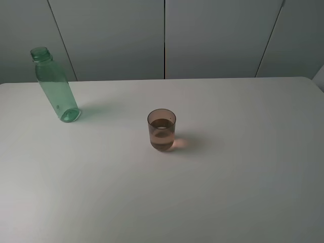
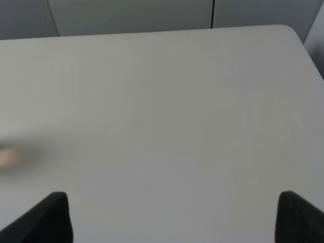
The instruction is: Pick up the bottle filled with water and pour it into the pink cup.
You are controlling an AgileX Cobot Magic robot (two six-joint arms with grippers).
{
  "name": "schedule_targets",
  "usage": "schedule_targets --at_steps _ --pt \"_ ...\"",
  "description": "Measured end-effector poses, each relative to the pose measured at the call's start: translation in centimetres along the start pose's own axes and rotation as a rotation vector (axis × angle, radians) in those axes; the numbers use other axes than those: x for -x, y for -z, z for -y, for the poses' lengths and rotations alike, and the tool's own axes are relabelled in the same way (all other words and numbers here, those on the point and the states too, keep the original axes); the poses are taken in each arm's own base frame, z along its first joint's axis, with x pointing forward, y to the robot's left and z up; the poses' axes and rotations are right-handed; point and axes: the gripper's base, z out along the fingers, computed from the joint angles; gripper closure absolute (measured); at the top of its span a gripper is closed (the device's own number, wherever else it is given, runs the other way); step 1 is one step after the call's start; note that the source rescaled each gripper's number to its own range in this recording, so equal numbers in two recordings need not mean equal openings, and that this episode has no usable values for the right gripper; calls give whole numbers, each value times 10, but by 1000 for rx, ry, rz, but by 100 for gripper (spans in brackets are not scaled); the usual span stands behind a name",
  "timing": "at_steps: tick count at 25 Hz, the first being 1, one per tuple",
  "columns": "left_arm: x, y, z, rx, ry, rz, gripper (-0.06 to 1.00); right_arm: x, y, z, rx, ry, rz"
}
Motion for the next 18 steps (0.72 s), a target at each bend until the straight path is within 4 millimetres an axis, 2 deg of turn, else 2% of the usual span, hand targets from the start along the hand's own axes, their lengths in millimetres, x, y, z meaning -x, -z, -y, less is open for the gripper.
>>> schedule_targets --at_steps 6,11,15,18 --pt "-48 44 15 -27 -27 180 27 0 0 0 0 0 0" --pt "-85 63 21 -2 -50 335 27 0 0 0 0 0 0" --pt "-104 79 23 33 -51 480 27 0 0 0 0 0 0" --pt "-109 81 23 17 -31 491 27 0 0 0 0 0 0"
